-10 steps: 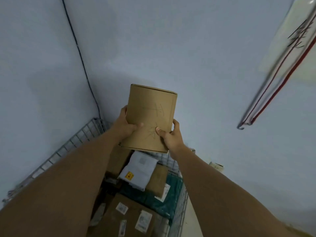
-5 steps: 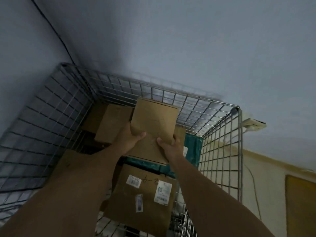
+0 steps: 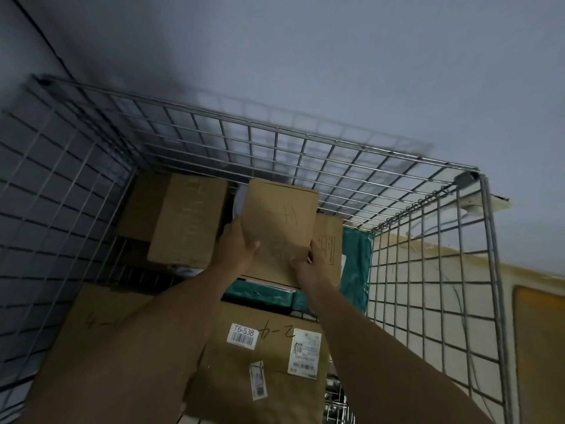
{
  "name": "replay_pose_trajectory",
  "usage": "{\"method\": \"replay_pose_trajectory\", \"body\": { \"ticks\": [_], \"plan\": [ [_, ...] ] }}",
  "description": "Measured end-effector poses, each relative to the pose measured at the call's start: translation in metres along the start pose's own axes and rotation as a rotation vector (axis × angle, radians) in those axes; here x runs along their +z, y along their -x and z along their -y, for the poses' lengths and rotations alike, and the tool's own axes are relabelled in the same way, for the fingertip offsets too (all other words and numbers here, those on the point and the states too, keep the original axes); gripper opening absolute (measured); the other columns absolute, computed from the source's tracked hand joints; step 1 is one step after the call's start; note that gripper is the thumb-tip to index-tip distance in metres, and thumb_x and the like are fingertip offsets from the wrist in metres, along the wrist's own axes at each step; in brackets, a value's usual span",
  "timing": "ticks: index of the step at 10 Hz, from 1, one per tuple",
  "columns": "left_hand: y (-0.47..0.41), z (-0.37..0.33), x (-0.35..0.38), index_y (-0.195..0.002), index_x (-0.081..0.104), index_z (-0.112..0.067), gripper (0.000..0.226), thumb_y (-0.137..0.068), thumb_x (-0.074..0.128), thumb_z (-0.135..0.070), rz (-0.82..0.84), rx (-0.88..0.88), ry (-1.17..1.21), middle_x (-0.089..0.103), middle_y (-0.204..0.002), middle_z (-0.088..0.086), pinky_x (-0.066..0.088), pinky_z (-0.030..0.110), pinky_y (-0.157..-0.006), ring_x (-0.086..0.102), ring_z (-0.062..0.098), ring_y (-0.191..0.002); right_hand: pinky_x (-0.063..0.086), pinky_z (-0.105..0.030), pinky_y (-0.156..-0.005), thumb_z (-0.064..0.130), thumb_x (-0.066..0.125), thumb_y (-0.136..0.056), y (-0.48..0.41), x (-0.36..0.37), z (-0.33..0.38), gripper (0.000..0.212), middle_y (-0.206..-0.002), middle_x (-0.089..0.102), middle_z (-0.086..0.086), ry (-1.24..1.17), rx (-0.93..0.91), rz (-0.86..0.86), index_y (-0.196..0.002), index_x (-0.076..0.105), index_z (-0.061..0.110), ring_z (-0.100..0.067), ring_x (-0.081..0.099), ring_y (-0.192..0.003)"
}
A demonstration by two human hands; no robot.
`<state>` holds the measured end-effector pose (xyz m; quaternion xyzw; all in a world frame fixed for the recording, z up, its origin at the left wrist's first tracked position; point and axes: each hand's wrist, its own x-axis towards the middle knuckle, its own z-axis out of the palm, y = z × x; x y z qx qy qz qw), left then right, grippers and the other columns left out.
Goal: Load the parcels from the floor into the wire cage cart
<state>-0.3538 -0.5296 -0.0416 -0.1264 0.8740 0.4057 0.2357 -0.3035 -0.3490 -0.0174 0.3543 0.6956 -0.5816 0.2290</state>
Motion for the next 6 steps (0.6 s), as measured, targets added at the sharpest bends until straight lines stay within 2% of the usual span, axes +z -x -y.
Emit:
{"method": "replay_pose_trajectory", "body": {
  "ticks": [1, 2, 3, 4, 5, 6],
  "plan": [
    [0.005, -0.001, 0.001, -0.159, 0.027, -0.022, 0.073, -0.098, 0.066, -0.026, -0.044, 0.007, -0.034, 0.045, -0.148, 0.01, 0.05, 0.051, -0.105, 0.054, 0.031, -0.129, 0.049, -0.025, -0.08, 0.021, 0.054, -0.104, -0.003, 0.0, 0.004, 0.064, -0.132, 0.053, 0.007, 0.077, -0.019, 0.013, -0.161, 0.027, 0.033, -0.015, 0.054, -0.107],
    [0.009, 0.0, 0.003, -0.162, 0.019, -0.017, 0.074, -0.101, 0.061, -0.023, -0.101, -0.015, -0.108, 0.037, -0.154, 0.014, 0.05, 0.051, -0.104, 0.051, 0.034, -0.131, 0.053, -0.028, -0.081, 0.028, 0.054, -0.104, -0.01, 0.008, 0.001, 0.066, -0.132, 0.057, 0.003, 0.138, -0.057, 0.046, -0.163, 0.023, 0.034, -0.017, 0.06, -0.105],
    [0.013, -0.003, 0.004, -0.161, 0.02, -0.016, 0.071, -0.102, 0.057, -0.022, -0.13, 0.027, -0.224, 0.02, -0.165, 0.013, 0.047, 0.052, -0.108, 0.04, 0.036, -0.142, 0.051, -0.038, -0.098, 0.044, 0.058, -0.098, -0.01, 0.015, 0.002, 0.075, -0.146, 0.054, 0.0, 0.196, -0.037, 0.038, -0.162, 0.02, 0.032, -0.024, 0.057, -0.119],
    [0.025, -0.005, -0.001, -0.161, 0.022, -0.013, 0.066, -0.104, 0.051, -0.027, -0.123, 0.109, -0.45, 0.009, -0.17, 0.013, 0.031, 0.05, -0.121, 0.021, 0.035, -0.154, 0.047, -0.034, -0.094, 0.037, 0.053, -0.103, 0.001, 0.005, 0.007, 0.069, -0.148, 0.053, -0.006, 0.301, -0.028, 0.015, -0.163, 0.02, 0.027, -0.023, 0.056, -0.112],
    [0.037, -0.026, -0.012, -0.16, 0.027, -0.012, 0.056, -0.108, 0.039, -0.032, -0.122, 0.168, -0.612, 0.006, -0.172, 0.009, 0.01, 0.046, -0.127, 0.004, 0.032, -0.158, 0.038, -0.036, -0.112, 0.037, 0.044, -0.107, 0.016, -0.02, 0.028, 0.064, -0.165, 0.033, -0.005, 0.553, -0.129, 0.009, -0.164, 0.017, 0.023, -0.029, 0.042, -0.143],
    [0.067, -0.086, -0.041, -0.159, 0.026, -0.014, 0.053, -0.11, 0.032, -0.034, -0.081, 0.183, -0.643, 0.001, -0.172, 0.005, 0.006, 0.041, -0.127, -0.003, 0.029, -0.158, 0.017, -0.043, -0.126, 0.043, 0.034, -0.109, 0.054, -0.061, 0.077, 0.061, -0.17, 0.022, -0.004, 0.72, -0.322, -0.061, -0.164, 0.02, 0.02, -0.026, 0.021, -0.155]
  ]
}}
